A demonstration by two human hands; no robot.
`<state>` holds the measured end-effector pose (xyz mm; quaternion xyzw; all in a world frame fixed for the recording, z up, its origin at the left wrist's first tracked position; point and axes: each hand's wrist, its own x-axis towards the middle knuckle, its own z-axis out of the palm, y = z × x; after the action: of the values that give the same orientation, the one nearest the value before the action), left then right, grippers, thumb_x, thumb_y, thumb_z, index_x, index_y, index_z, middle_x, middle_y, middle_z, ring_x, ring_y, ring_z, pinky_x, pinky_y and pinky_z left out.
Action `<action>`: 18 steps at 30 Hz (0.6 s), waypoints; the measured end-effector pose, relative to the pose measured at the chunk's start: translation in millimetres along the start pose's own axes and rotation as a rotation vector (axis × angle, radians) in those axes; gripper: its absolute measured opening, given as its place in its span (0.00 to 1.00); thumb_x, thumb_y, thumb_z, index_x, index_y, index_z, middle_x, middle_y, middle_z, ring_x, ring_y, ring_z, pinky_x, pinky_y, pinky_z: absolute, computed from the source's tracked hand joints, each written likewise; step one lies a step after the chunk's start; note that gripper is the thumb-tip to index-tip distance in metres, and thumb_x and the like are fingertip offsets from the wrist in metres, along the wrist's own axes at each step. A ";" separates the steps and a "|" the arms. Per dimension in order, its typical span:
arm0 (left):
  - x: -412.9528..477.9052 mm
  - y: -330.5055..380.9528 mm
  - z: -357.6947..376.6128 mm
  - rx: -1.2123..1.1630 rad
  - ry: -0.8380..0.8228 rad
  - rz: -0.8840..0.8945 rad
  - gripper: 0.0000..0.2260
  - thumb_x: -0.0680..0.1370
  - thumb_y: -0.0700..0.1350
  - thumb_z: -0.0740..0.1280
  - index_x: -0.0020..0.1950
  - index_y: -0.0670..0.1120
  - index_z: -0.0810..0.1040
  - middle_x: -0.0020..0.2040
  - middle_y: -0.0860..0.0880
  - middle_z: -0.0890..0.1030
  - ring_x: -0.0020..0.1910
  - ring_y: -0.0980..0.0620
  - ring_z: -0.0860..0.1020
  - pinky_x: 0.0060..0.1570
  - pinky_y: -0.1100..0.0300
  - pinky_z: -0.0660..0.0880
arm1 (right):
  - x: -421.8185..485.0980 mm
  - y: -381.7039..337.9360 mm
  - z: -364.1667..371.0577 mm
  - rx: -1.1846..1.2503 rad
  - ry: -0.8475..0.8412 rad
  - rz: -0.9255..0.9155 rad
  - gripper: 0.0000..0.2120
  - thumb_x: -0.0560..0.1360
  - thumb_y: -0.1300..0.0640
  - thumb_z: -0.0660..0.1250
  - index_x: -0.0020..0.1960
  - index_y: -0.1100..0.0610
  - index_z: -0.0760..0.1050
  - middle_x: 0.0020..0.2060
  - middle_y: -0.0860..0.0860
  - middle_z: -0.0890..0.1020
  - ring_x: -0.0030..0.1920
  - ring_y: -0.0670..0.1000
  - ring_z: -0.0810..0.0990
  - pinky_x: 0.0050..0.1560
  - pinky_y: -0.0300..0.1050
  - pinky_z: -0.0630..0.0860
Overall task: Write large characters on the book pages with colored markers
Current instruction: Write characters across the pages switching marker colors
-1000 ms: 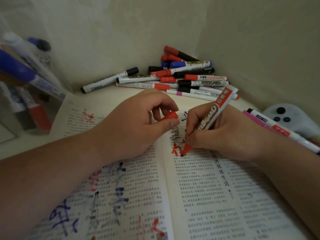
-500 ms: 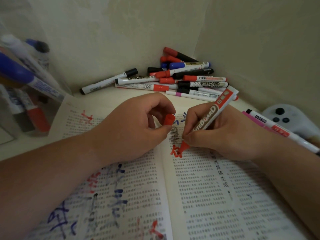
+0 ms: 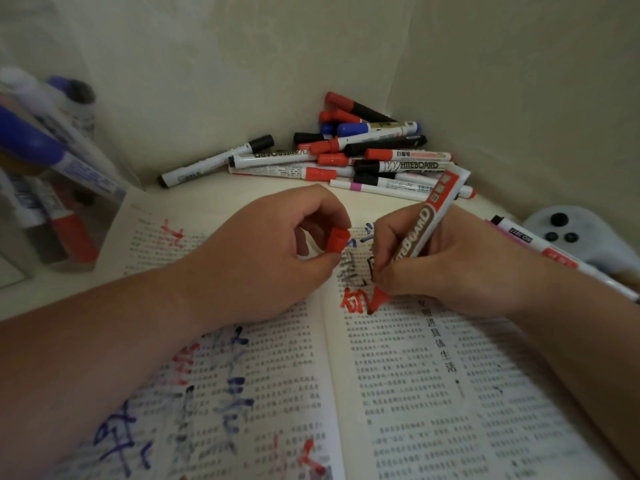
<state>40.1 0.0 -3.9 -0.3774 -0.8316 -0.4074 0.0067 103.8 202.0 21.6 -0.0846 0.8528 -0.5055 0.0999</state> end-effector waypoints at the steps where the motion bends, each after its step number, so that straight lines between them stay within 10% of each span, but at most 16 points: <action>1: -0.1 -0.1 -0.1 -0.002 -0.003 -0.001 0.14 0.73 0.42 0.75 0.50 0.59 0.77 0.44 0.64 0.79 0.46 0.66 0.78 0.43 0.74 0.72 | -0.2 0.5 -1.2 0.004 0.005 -0.003 0.06 0.71 0.64 0.73 0.35 0.58 0.81 0.30 0.58 0.82 0.28 0.53 0.74 0.30 0.45 0.70; 18: 1.6 -1.7 1.6 -0.048 0.016 0.024 0.06 0.72 0.54 0.74 0.47 0.56 0.81 0.45 0.61 0.81 0.45 0.57 0.79 0.44 0.70 0.74 | -0.5 10.1 -14.6 0.027 0.016 -0.027 0.02 0.69 0.60 0.73 0.39 0.59 0.82 0.33 0.57 0.84 0.32 0.53 0.75 0.33 0.43 0.72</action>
<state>38.3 1.5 -5.7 -0.3841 -0.8169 -0.4302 0.0090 100.1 219.2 19.6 -0.0907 0.8454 -0.5190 0.0872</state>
